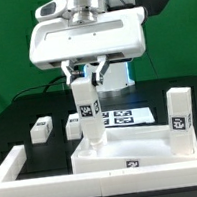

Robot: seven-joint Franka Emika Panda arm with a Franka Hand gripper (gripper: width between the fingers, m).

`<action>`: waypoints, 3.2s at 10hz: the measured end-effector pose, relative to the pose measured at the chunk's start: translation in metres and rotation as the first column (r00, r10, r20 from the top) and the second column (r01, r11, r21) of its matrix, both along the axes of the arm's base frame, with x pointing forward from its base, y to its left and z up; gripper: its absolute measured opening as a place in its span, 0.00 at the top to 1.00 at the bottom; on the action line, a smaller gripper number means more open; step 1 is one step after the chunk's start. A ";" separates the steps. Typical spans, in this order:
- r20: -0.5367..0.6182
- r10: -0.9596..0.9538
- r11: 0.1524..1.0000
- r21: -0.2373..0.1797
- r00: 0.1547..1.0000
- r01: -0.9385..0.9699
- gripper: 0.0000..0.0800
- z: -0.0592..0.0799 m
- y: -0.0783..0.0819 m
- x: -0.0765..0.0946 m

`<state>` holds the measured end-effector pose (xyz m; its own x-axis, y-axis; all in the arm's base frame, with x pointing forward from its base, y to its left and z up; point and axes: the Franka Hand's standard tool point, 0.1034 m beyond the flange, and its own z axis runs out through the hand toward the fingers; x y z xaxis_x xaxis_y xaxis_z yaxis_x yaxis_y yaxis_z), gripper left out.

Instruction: Assemble desk

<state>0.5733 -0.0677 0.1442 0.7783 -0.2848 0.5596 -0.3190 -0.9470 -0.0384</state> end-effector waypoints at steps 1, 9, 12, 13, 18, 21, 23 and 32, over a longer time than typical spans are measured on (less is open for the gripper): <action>0.007 0.009 1.000 -0.014 1.000 -0.009 0.64 0.004 -0.005 0.006; 0.026 0.031 0.998 -0.049 0.999 -0.029 0.64 -0.002 0.001 0.003; 0.048 0.021 0.997 -0.078 0.999 -0.017 0.64 -0.005 -0.010 0.001; 0.005 0.016 0.998 -0.057 1.000 -0.016 0.64 -0.014 -0.011 -0.003; 0.013 0.021 0.998 -0.067 1.000 -0.020 0.64 -0.022 -0.004 -0.002; 0.020 0.031 0.997 -0.072 0.999 -0.029 0.64 -0.021 0.001 0.002; -0.004 0.030 0.998 -0.058 1.000 -0.031 0.64 -0.025 0.001 0.001; -0.007 0.030 0.998 -0.058 1.000 -0.031 0.19 -0.027 0.001 0.000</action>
Offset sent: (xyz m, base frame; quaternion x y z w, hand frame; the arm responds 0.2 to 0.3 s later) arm 0.0000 0.0000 0.0000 0.0000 0.0000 0.0000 1.0000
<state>0.5734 -0.0665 0.1177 0.7895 -0.2280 0.5698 -0.2901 -0.9568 0.0191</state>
